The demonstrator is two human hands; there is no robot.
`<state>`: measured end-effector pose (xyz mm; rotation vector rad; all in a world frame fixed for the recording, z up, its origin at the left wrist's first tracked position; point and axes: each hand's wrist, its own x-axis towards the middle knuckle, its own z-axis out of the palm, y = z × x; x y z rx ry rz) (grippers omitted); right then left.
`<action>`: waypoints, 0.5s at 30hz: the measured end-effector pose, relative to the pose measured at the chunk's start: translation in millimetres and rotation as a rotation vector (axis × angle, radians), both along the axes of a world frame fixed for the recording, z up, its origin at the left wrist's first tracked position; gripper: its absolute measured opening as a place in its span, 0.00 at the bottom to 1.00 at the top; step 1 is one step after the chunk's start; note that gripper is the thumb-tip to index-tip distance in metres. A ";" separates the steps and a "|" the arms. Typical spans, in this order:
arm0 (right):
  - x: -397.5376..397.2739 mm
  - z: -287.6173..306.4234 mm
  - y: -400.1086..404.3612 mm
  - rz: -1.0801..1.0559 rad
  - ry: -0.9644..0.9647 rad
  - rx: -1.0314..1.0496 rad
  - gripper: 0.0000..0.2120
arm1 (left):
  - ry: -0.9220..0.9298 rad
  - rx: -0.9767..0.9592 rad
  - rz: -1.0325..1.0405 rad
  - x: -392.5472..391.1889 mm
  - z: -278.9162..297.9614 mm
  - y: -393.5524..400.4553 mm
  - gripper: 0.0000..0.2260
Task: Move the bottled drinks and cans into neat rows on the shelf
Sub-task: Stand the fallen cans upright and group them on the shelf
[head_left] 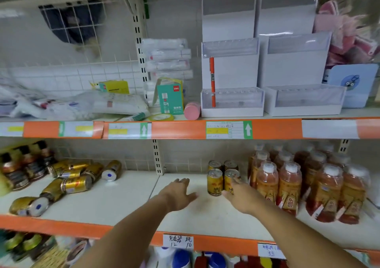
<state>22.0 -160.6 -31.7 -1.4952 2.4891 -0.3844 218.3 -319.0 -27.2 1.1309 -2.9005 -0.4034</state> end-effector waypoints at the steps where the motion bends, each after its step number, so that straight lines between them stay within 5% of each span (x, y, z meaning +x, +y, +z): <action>1: 4.3 4.9 -0.8 0.006 0.010 0.005 0.35 | 0.007 -0.007 0.006 8.2 3.7 -1.1 0.37; 15: 85.1 41.7 -56.1 0.114 0.122 0.072 0.34 | -0.021 -0.096 0.118 143.0 38.4 -43.2 0.37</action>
